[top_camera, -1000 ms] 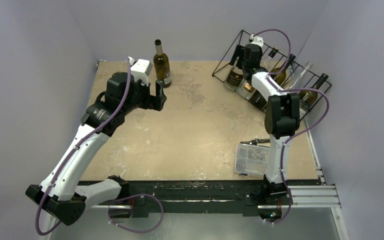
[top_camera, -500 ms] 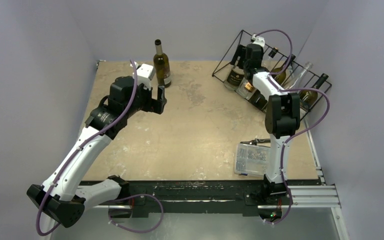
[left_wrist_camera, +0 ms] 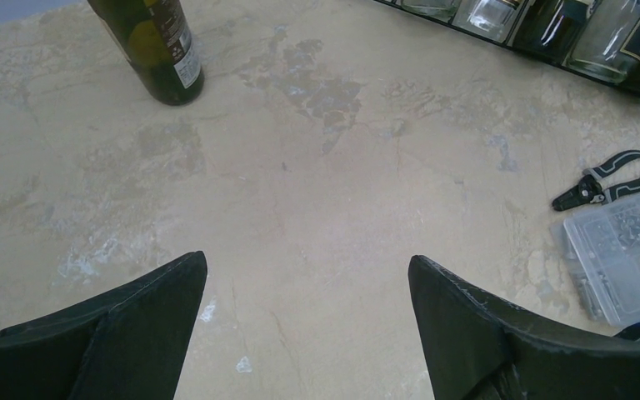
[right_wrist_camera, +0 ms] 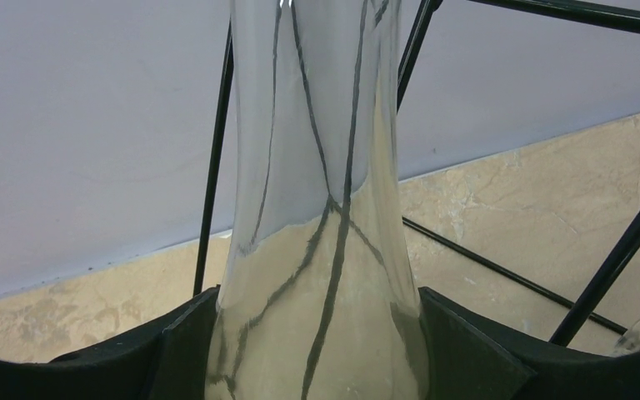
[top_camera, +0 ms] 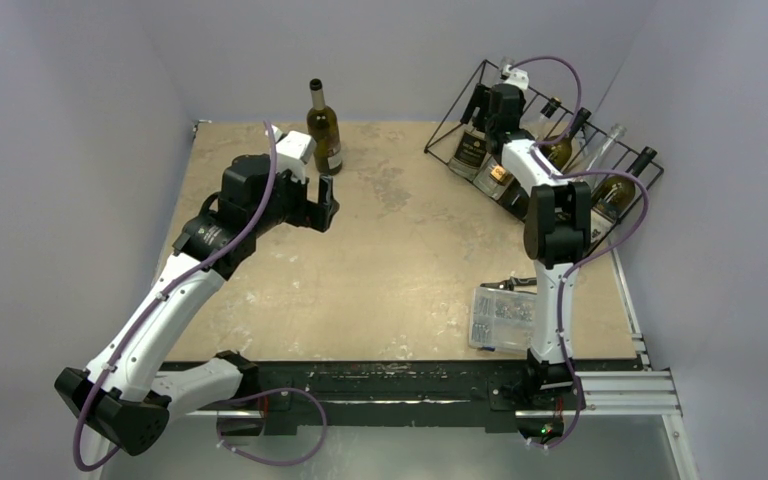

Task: Put the wine bottle on the wine rack

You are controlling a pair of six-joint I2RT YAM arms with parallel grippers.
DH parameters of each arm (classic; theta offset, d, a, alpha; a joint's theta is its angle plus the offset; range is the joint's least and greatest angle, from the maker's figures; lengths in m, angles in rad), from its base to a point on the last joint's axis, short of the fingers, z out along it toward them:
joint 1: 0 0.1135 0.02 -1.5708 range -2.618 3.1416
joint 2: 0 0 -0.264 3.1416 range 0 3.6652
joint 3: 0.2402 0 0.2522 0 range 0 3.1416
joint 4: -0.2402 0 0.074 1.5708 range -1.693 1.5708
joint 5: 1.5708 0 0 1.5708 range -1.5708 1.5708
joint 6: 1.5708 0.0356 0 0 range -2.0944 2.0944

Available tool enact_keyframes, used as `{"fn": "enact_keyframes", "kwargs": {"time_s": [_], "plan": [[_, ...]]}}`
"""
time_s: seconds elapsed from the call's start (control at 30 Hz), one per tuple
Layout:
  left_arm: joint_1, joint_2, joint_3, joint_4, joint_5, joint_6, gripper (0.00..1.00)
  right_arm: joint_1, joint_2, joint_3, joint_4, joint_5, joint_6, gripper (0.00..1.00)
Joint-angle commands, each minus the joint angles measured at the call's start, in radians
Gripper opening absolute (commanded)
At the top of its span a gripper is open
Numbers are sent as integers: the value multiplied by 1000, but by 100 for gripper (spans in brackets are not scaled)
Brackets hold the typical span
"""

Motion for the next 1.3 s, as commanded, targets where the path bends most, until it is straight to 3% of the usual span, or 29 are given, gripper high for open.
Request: {"fn": "enact_keyframes", "kwargs": {"time_s": [0.0, 0.2, 0.73, 1.27], "plan": [[-4, -4, 4, 41, 49, -2, 91, -17, -45, 26, 33, 47, -31, 48], [-4, -4, 3, 37, 51, -4, 91, -16, -71, 16, 8, 96, -21, 56], [-4, -7, 3, 35, 63, -12, 91, -17, -108, 28, -35, 163, -37, 93], [-4, -7, 2, 34, 75, -20, 91, -15, -184, 7, -71, 244, -81, 99]]}}
